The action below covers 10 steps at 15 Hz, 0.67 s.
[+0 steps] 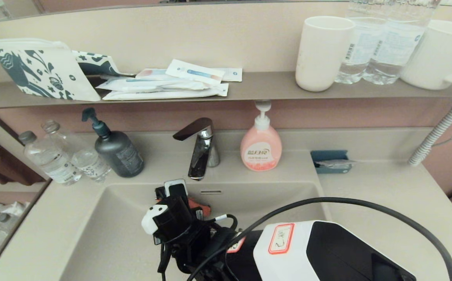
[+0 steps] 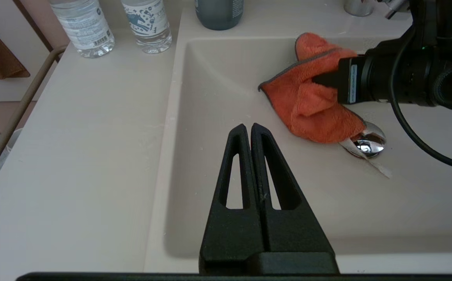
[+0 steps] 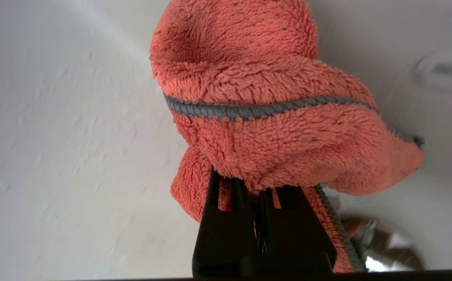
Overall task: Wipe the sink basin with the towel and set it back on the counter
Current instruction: Wipe the sink
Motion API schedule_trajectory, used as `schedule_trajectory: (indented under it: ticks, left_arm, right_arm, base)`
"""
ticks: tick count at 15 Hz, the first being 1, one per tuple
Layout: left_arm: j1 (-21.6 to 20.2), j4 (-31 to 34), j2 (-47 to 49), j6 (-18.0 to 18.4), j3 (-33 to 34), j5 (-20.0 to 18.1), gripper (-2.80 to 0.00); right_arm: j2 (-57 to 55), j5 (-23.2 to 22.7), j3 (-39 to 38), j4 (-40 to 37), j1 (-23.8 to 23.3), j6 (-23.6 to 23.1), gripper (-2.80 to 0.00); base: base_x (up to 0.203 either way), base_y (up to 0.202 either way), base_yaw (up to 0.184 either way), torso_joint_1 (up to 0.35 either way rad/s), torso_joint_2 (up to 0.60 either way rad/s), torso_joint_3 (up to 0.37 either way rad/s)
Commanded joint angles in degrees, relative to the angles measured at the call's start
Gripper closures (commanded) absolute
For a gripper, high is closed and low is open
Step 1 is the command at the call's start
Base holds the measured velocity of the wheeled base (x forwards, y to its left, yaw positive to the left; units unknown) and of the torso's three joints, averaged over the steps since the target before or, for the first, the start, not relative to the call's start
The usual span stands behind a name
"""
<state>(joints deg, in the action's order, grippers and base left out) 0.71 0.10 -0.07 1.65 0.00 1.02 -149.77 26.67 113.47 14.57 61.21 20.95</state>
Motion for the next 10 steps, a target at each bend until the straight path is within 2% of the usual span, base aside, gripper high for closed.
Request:
schedule_trajectory:
  ticks: [1, 6, 10]
  left_arm:
    - [0.0, 0.0, 0.1, 0.0, 0.0, 0.0, 0.0]
    - [0.0, 0.0, 0.1, 0.0, 0.0, 0.0, 0.0]
    - [0.0, 0.0, 0.1, 0.0, 0.0, 0.0, 0.0]
  right_arm:
    - [-0.5, 0.6, 0.0, 2.0, -0.8, -1.4, 0.0]
    - [-1.0, 1.2, 0.0, 2.1, -3.2, -2.5, 0.0]
    - [-0.3, 3.6, -0.2, 2.0, -4.7, -2.5, 0.0]
  base:
    - [0.0, 0.0, 0.0, 0.0, 0.0, 0.0]
    - [0.0, 0.0, 0.0, 0.0, 0.0, 0.0]
    - [0.0, 0.0, 0.0, 0.0, 0.0, 0.0]
